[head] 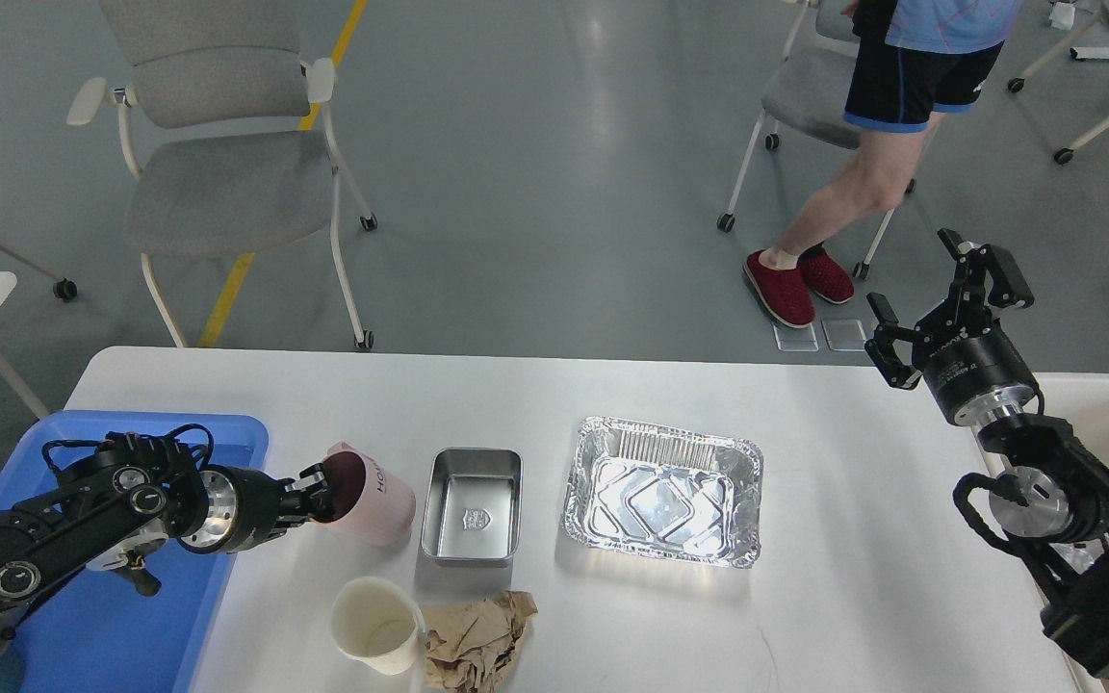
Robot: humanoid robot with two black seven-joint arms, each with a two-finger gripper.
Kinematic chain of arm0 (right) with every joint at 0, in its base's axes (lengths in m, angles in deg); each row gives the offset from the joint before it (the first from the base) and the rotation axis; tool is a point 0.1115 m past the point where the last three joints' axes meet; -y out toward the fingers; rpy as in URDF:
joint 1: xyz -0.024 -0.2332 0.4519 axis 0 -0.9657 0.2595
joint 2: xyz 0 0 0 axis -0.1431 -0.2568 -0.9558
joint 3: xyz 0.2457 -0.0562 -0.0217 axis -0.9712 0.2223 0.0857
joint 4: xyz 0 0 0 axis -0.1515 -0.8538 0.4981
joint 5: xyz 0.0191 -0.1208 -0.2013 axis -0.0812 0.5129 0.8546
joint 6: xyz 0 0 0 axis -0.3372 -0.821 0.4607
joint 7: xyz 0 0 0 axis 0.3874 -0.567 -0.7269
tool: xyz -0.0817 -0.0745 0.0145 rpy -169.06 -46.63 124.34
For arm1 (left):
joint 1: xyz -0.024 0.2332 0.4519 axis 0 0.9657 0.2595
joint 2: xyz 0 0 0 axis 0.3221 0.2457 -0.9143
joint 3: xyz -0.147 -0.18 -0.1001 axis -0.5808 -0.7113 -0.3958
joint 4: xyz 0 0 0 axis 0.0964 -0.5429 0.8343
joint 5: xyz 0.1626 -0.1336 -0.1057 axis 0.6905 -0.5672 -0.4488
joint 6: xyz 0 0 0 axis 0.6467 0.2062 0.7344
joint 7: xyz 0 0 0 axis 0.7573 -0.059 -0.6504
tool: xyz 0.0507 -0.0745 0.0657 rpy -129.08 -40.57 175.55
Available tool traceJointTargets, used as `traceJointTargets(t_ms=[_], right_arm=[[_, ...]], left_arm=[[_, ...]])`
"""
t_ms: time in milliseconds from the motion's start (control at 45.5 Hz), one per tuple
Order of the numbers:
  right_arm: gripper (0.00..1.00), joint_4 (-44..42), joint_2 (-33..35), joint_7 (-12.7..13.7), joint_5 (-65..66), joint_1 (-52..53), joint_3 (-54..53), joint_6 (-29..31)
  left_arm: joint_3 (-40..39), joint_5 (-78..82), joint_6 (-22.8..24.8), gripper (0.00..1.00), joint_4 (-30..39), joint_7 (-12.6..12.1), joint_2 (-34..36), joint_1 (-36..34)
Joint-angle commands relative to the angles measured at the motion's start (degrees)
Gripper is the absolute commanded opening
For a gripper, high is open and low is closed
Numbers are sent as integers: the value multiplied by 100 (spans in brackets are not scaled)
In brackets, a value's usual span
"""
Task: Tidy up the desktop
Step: 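Grasp the pink mug with the left gripper and lift it, then lower the pink mug into the blue tray and release it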
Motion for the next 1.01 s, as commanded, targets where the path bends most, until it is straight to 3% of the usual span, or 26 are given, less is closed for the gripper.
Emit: traceJointTargets(t_ms=[0, 176, 483, 746, 988], right_arm=[[100, -1, 0, 0, -2, 1, 0, 0], [100, -1, 0, 0, -2, 1, 0, 0], [100, -124, -8, 0, -2, 1, 0, 0], [100, -133, -8, 0, -2, 10, 0, 0], [100, -133, -114, 0, -2, 45, 0, -9]], left_arm=[[-8, 4, 19, 0, 44, -40, 0, -69], [-43, -23, 352, 0, 386, -93, 272, -367], [-868, -198, 1618, 0, 1942, -163, 2188, -605], [-1765, -980, 2857, 0, 2048, -163, 3463, -719], [-1889, -1033, 2885, 0, 1978, -172, 3472, -308]])
